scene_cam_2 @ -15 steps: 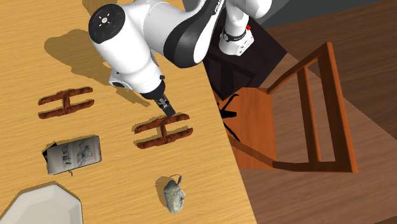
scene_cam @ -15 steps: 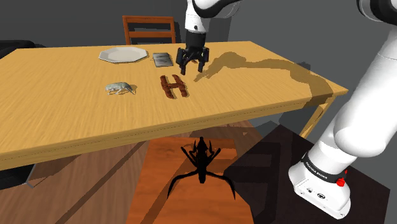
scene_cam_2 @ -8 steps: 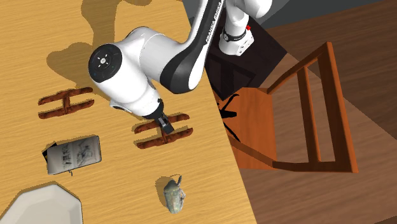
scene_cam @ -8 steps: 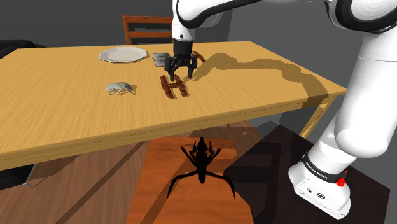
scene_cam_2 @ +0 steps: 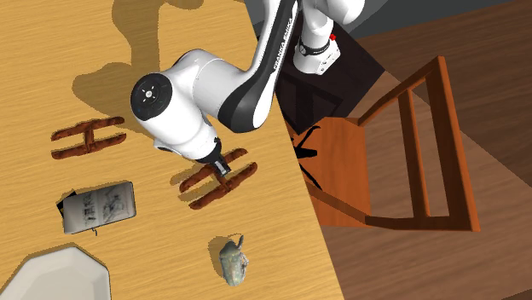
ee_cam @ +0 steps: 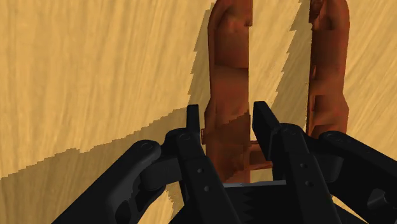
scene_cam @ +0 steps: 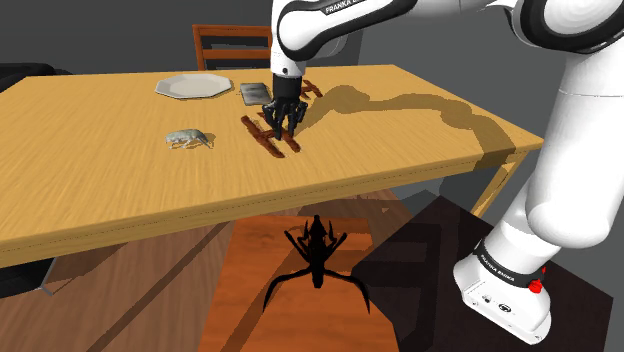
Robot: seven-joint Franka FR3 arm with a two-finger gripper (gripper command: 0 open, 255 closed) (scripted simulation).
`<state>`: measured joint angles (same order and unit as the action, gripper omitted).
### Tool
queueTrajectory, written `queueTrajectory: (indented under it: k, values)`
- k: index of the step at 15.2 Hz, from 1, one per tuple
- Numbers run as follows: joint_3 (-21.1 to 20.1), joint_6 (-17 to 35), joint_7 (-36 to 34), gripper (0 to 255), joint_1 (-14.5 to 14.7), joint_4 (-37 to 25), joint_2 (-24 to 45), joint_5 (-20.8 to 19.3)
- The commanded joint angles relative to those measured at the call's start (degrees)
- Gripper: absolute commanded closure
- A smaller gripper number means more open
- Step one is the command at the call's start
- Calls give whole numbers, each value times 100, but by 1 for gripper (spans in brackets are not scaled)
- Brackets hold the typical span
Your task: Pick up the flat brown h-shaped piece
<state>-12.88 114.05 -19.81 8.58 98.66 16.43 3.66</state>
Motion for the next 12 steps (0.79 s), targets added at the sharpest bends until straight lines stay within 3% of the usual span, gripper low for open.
queueTrajectory:
  k: [1,8,12]
  values:
    - [0,5,1,255,0,4,1,0]
    - [-1,4,-3,255,2,7,-4,1]
    - [-6,-277,-21,255,-2,-198,-82,10]
